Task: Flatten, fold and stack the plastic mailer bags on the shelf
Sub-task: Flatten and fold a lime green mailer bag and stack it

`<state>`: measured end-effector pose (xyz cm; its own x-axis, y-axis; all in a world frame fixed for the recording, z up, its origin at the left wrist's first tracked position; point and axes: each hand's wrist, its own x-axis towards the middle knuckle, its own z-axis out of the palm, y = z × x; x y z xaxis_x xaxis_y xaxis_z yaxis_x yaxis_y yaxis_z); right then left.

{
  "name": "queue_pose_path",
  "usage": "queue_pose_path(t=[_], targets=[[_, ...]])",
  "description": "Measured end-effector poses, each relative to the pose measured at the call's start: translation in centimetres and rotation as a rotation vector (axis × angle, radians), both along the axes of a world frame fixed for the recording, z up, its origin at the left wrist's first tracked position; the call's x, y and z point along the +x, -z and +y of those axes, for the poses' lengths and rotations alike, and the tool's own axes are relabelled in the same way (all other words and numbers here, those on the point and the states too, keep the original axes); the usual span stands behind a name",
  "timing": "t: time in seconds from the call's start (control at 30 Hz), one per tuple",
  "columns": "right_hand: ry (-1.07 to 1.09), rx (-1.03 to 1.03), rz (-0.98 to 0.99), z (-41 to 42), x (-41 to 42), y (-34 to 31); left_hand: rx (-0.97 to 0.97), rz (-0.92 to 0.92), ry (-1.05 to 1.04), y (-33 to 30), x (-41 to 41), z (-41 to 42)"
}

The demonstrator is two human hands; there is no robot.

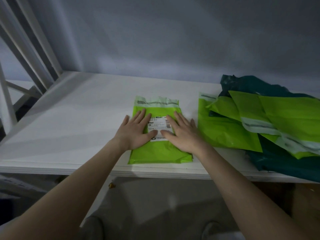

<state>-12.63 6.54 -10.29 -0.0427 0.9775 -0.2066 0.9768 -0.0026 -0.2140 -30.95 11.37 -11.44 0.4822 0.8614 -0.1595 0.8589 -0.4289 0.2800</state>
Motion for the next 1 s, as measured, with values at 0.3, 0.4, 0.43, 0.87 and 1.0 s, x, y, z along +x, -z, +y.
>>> queue_pose_path(t=[0.3, 0.4, 0.43, 0.87, 1.0], targets=[[-0.050, 0.307, 0.024, 3.7, -0.9, -0.4, 0.248, -0.094, -0.006, -0.2, 0.9, 2.3], [-0.117, 0.200, 0.024, 5.0, -1.6, 0.3, 0.210, -0.055, 0.076, 0.4, 1.9, 3.1], [-0.126, 0.162, 0.012, 5.1, -1.6, 0.6, 0.187, -0.041, 0.088, 0.7, 2.0, 3.3], [0.160, 0.104, -0.135, 4.4, -0.1, 2.1, 0.169, 0.025, -0.114, 1.5, 1.6, 3.4], [0.240, 0.116, -0.070, 4.0, -0.5, 1.8, 0.257, -0.091, -0.211, 1.3, 0.9, 3.1]])
